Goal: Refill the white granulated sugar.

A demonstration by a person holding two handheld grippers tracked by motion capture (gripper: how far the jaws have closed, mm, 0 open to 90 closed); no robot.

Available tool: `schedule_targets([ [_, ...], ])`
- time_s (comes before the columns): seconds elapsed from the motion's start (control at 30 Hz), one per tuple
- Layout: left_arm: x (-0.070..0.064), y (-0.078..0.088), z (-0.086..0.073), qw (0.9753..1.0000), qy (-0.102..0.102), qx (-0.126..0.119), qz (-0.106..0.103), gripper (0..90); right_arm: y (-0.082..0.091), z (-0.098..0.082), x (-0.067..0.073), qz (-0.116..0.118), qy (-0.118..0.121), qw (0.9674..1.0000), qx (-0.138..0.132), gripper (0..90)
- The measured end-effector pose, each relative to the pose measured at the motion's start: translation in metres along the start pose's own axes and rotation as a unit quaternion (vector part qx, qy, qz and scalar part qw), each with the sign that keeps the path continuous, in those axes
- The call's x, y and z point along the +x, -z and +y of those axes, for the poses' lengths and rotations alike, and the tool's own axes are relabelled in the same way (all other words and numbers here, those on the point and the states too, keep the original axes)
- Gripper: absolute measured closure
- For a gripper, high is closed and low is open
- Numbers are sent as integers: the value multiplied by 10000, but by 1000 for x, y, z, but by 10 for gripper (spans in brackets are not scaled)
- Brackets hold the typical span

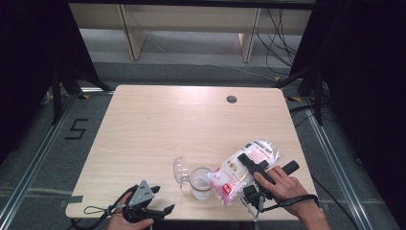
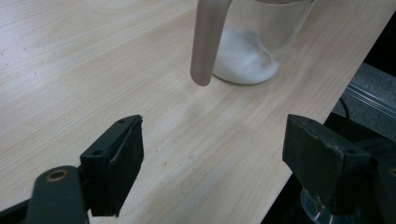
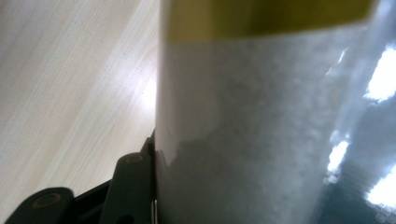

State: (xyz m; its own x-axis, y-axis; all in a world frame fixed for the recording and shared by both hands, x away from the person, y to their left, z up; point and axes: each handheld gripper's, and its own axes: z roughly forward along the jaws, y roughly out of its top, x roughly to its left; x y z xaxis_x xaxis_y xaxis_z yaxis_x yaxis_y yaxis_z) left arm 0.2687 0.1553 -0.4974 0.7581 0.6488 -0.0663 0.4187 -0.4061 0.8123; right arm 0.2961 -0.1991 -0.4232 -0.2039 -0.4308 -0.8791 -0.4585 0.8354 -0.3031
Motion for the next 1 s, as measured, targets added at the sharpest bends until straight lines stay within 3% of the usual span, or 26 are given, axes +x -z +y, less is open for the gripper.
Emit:
schedule_targets([
  [0.07,-2,-1,-1,9998,163,-75,10,202,-1,1,1,-11,-28,10000,-26,549],
  [0.23,0,0,0,10000,-16,-14,-1,202,-1,2,0,27,44,10000,-5,549],
  [0.27,-1,-1,-1,9999,60,-121,-20,202,-1,2,-1,23,97,9999,-15,549],
  [0.4,0,0,0,10000,15,-13,5,202,0,2,-1,25,76,10000,25,550],
  [0.47,-1,-1,-1,9999,47,-113,-17,202,0,3,-1,7,147,9999,7,550],
  [0.5,0,0,0,10000,-18,-12,3,202,0,3,-1,-19,148,9999,-7,550],
  [0.53,-1,0,0,10000,73,-22,10,202,0,3,-1,-14,135,9999,5,550],
  [0.6,0,-1,-1,10000,9,-81,-15,202,0,3,-1,-37,127,9999,3,551],
  [0.63,-1,-1,-1,9999,100,-137,-28,202,0,3,-1,-29,123,9999,-1,551],
  [0.67,0,0,0,10000,-4,-60,-21,202,0,3,-2,11,169,9999,4,551],
  [0.73,0,0,0,10000,3,-17,1,203,0,4,-2,-5,178,9998,16,551],
  [0.77,-1,-1,-1,9999,58,-124,-18,202,1,4,-2,-5,178,9998,19,551],
  [0.83,-1,-1,0,9999,58,-81,-21,202,0,3,-5,-26,423,9991,-22,551],
  [0.9,-1,0,0,10000,65,-16,10,202,1,3,-5,-106,446,9989,-30,552],
  [0.93,-1,0,0,10000,62,-23,8,202,2,4,-6,-53,389,9992,3,552],
  [0.97,0,-1,-1,9999,29,-96,-23,202,4,4,-2,-42,91,9999,102,552],
  [1.0,-1,-1,-1,9999,52,-118,-20,202,4,4,-2,-67,113,9999,109,552],
])
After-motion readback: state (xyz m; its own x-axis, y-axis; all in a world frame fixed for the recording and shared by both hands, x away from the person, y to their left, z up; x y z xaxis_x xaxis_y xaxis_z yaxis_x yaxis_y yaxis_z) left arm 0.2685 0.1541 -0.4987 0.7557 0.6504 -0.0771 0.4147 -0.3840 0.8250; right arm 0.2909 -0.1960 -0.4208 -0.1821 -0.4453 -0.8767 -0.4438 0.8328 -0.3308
